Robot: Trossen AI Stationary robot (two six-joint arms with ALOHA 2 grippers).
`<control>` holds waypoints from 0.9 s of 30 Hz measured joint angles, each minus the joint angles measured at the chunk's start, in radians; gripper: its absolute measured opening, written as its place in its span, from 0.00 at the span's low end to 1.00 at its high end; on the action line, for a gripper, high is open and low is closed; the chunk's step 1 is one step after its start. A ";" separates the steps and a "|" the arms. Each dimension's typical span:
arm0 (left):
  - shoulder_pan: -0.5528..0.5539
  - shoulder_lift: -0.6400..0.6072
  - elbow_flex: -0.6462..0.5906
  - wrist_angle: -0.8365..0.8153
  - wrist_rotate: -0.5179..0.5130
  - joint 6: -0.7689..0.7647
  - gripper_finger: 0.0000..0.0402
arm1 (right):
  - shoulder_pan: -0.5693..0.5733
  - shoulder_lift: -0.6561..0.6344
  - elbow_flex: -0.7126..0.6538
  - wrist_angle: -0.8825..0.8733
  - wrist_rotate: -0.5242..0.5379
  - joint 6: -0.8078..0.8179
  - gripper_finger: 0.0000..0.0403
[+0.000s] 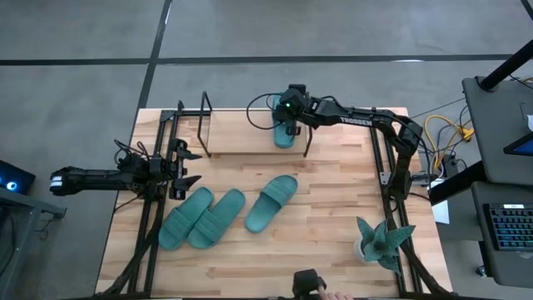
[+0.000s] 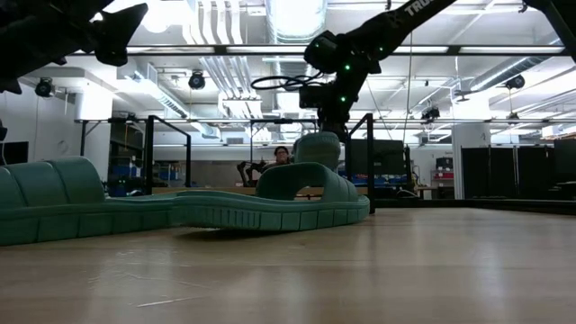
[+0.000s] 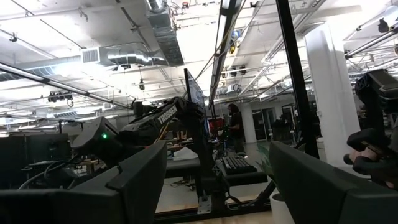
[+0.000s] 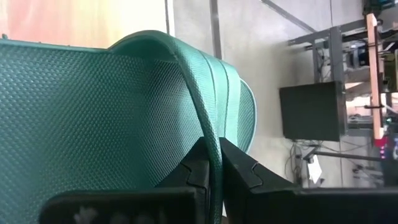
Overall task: Pick and place slides into the shelf
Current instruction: Put the blue slide on the shelf
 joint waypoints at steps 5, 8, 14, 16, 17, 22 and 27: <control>0.000 0.000 0.000 0.000 0.000 0.000 0.67 | 0.000 0.000 0.000 0.001 0.000 0.013 0.04; 0.000 0.000 0.000 0.000 0.000 0.000 0.67 | 0.000 0.000 0.000 -0.005 0.002 0.027 0.09; 0.000 0.000 0.000 0.000 0.000 0.000 0.67 | 0.002 0.000 0.000 -0.042 0.002 0.084 0.21; 0.000 0.000 0.000 0.000 0.000 0.000 0.67 | 0.002 0.000 0.000 -0.053 0.003 0.092 0.25; 0.000 0.000 0.000 0.000 0.000 0.000 0.67 | 0.002 0.000 0.000 -0.056 0.003 0.101 0.26; 0.000 0.000 0.000 0.000 0.000 0.000 0.67 | 0.002 0.000 0.000 -0.064 0.003 0.131 0.31; 0.000 0.000 0.000 0.000 0.000 0.000 0.67 | 0.002 -0.002 0.000 -0.069 0.002 0.136 0.33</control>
